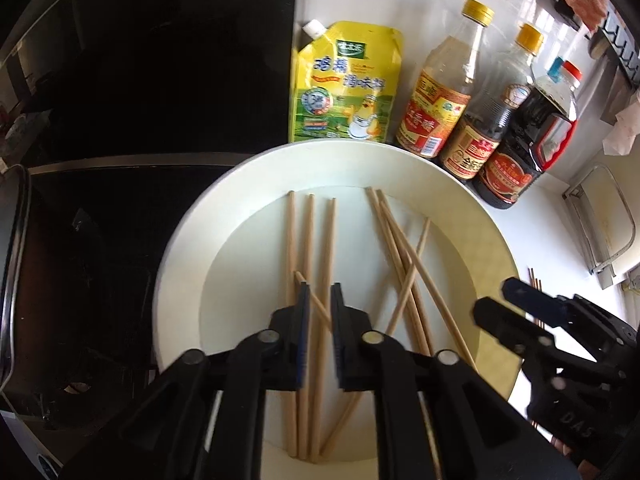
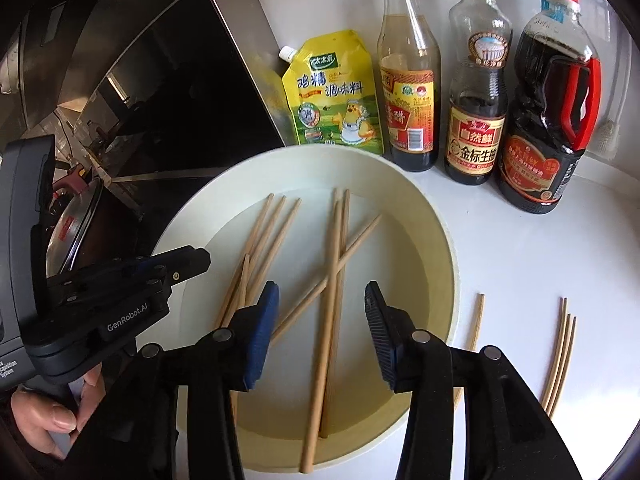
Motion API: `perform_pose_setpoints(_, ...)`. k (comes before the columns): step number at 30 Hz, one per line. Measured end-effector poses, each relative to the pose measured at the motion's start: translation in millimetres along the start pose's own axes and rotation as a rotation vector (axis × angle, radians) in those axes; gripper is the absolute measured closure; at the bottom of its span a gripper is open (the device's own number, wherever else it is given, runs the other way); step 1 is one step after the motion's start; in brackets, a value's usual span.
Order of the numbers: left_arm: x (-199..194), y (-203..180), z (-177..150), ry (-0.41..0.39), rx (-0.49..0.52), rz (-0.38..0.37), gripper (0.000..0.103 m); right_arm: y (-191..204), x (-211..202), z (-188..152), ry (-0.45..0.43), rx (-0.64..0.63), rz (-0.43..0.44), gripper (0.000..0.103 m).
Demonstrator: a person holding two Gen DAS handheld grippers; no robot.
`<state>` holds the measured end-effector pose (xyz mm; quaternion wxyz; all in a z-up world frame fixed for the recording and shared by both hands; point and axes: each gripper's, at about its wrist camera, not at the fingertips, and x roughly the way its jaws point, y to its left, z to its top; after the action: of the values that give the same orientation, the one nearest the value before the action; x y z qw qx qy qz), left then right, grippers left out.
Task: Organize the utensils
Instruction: 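Lower the left tool's chopstick into the basin and open it while the right tool releases its chopstick, then move both open tools back to the remaining chopsticks on the counter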
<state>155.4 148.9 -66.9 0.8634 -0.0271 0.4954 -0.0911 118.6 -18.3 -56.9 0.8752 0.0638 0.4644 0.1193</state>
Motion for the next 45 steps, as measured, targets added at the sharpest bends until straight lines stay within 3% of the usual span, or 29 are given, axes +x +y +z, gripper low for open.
perform_pose_setpoints(5, -12.1, 13.1, -7.1, -0.022, -0.032, 0.025, 0.054, -2.5, -11.4, -3.4, -0.016, 0.000, -0.013, 0.060)
perform_pose_setpoints(7, -17.8, 15.0, -12.5, -0.032, -0.039, 0.027, 0.048, -4.8, -14.6, -6.3, -0.015, 0.006, -0.015, 0.060)
perform_pose_setpoints(13, -33.2, 10.9, -29.5, -0.023, -0.040, 0.011, 0.046, -11.8, -32.8, -23.0, -0.032, 0.020, -0.037, 0.060)
perform_pose_setpoints(20, -51.1, -18.7, -44.7, -0.031, -0.009, -0.018, 0.043, -34.9, -58.9, -44.4, -0.049, 0.055, -0.070, 0.060)
perform_pose_setpoints(30, -71.4, -99.7, -60.2, -0.070, 0.080, -0.116, 0.041, -91.5, -102.4, -79.9, -0.056, 0.135, -0.147, 0.060)
perform_pose_setpoints(38, -71.9, -164.3, -79.6, -0.048, 0.150, -0.186, 0.040, -141.0, -123.6, -113.7, -0.041, 0.210, -0.196, 0.060)
perform_pose_setpoints(45, -54.5, -201.1, -101.1, -0.009, 0.193, -0.169, 0.038, -170.4, -119.4, -138.2, -0.006, 0.241, -0.217, 0.060)
